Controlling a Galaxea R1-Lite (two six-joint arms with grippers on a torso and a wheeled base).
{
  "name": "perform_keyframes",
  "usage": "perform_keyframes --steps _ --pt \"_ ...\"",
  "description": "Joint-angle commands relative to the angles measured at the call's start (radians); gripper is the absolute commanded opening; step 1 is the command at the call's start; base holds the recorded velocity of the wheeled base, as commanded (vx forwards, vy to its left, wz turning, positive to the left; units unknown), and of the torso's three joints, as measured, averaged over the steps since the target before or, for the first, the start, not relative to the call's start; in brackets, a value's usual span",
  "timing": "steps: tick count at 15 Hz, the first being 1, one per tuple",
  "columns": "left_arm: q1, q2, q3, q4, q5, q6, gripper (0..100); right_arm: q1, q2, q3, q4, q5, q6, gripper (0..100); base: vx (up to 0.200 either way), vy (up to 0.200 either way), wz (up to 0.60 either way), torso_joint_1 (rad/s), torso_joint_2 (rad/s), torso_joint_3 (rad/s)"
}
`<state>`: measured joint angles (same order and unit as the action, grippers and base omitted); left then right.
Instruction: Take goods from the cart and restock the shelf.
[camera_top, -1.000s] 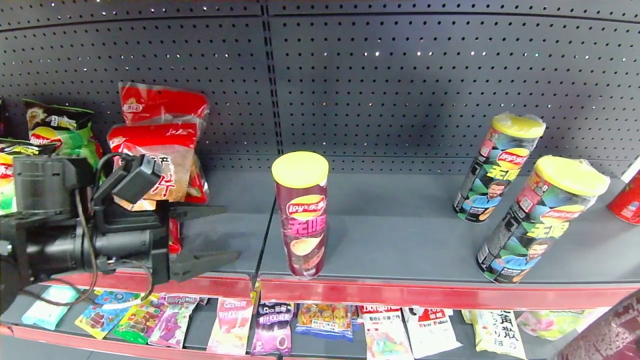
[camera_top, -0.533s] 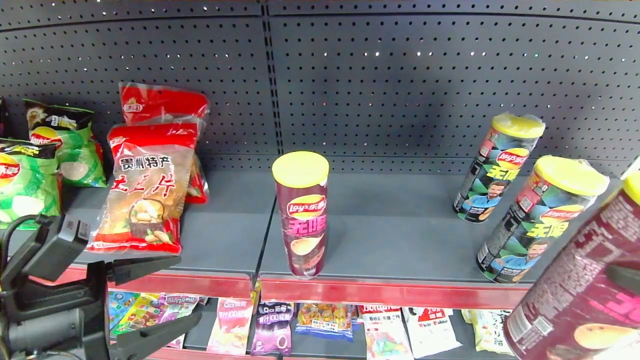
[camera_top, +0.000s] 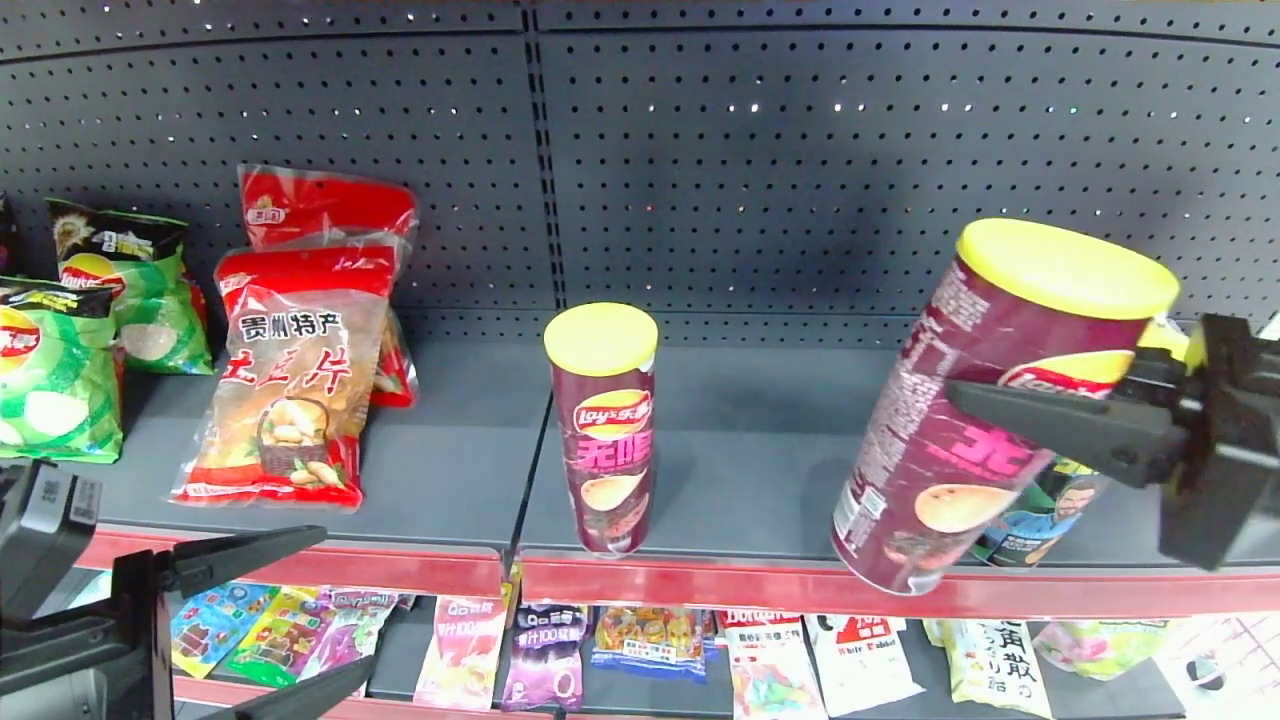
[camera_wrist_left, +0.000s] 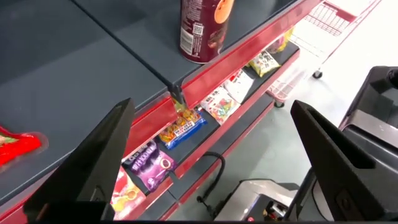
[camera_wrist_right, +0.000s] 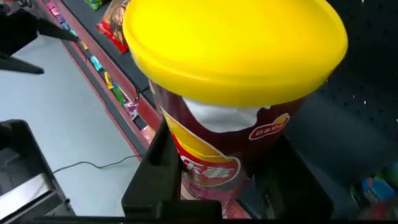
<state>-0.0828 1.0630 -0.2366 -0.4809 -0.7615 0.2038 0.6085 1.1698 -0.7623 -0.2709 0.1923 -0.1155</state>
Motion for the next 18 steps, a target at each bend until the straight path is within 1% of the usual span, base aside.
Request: perform_keyframes --steps 1,2,4,5,8,9,10,14,18 --pt "0.0 -0.028 0.022 -0.001 0.007 0.0 100 0.028 0.133 -0.055 -0.033 -0.008 -0.003 0 0.0 0.0 0.0 0.0 0.0 0.0" --pt "0.0 -0.04 0.033 -0.001 0.01 0.0 100 0.031 0.16 -0.071 -0.041 -0.01 -0.004 0 0.0 0.0 0.0 0.0 0.0 0.0" --pt "0.0 -0.064 0.049 -0.001 0.014 -0.015 100 0.033 0.24 -0.109 -0.09 -0.011 -0.006 0 0.0 0.0 0.0 0.0 0.0 0.0" --pt "0.0 -0.083 0.054 -0.001 0.031 -0.03 100 0.033 0.295 -0.13 -0.13 -0.014 -0.006 0 0.0 0.0 0.0 0.0 0.0 0.0" --pt "0.0 -0.11 0.059 0.002 0.047 -0.058 100 0.034 0.412 -0.21 -0.189 -0.034 -0.004 0 0.0 0.0 0.0 0.0 0.0 0.0" --pt "0.0 -0.11 0.06 0.002 0.048 -0.058 100 0.034 0.418 -0.215 -0.191 -0.034 -0.004 0 0.0 0.0 0.0 0.0 0.0 0.0" --pt "0.0 -0.129 0.069 0.008 0.054 -0.064 100 0.034 0.467 -0.27 -0.191 -0.033 -0.006 0 0.0 0.0 0.0 0.0 0.0 0.0" --pt "0.001 -0.164 0.074 0.047 0.062 -0.066 100 0.036 0.574 -0.374 -0.192 -0.031 -0.021 0 0.0 0.0 0.0 0.0 0.0 0.0" --pt "0.001 -0.167 0.074 0.048 0.064 -0.066 100 0.033 0.659 -0.459 -0.192 -0.031 -0.027 0 0.0 0.0 0.0 0.0 0.0 0.0"
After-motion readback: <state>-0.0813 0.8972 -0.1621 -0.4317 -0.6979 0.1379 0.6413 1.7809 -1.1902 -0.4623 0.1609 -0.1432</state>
